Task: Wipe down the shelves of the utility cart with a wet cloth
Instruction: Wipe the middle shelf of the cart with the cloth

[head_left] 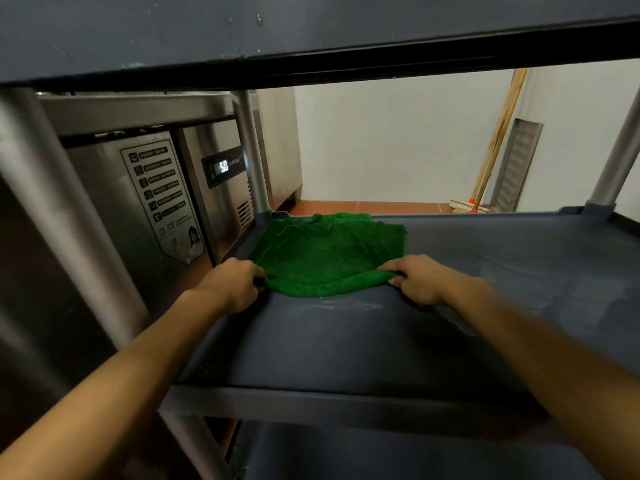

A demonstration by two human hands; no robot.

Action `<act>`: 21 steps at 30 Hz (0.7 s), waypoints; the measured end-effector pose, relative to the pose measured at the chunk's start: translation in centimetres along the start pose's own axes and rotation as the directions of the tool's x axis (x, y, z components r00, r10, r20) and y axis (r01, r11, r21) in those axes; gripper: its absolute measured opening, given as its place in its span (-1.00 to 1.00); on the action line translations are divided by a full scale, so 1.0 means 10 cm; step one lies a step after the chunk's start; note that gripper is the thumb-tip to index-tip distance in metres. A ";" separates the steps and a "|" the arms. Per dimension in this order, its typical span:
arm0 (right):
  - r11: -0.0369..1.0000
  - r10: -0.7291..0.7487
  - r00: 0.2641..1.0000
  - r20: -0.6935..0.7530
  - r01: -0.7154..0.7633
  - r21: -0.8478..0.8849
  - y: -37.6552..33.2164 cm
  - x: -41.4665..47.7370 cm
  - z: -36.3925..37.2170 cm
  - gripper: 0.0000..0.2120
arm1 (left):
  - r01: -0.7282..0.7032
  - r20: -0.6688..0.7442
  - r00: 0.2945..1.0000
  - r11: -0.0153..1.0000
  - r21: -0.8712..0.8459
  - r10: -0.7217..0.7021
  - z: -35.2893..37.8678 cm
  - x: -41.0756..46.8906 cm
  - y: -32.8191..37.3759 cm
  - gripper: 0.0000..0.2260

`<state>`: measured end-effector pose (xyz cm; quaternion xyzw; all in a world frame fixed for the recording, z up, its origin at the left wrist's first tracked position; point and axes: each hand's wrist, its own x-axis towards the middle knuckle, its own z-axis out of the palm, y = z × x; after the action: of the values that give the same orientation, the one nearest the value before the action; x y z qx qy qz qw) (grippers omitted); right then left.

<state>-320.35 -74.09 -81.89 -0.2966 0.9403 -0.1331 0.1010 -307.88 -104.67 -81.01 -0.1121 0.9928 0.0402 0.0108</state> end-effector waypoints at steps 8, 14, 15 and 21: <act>0.997 -0.045 0.999 -0.003 0.045 -0.059 0.00 -0.39 0.03 -0.58 | -0.023 -0.013 1.000 0.995 0.101 0.024 0.06 -0.40 0.11 -0.61; 0.994 -0.088 0.996 0.000 0.088 -0.069 0.03 -0.71 0.06 -0.59 | -0.065 -0.008 0.998 0.982 0.176 0.067 0.05 -0.73 0.19 -0.59; 0.992 -0.100 0.995 -0.003 0.100 -0.074 0.04 -0.76 0.06 -0.60 | -0.072 -0.008 0.997 0.981 0.178 0.075 0.03 -0.78 0.20 -0.59; 0.979 -0.170 0.986 0.001 0.169 -0.111 0.04 -1.06 0.01 -0.62 | -0.149 0.032 0.989 0.967 0.205 0.146 -0.06 -1.10 0.25 -0.62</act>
<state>-312.00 -67.60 -80.96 -0.3800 0.9180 -0.0899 0.0689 -297.76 -99.87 -79.86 -0.0359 0.9971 -0.0617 0.0276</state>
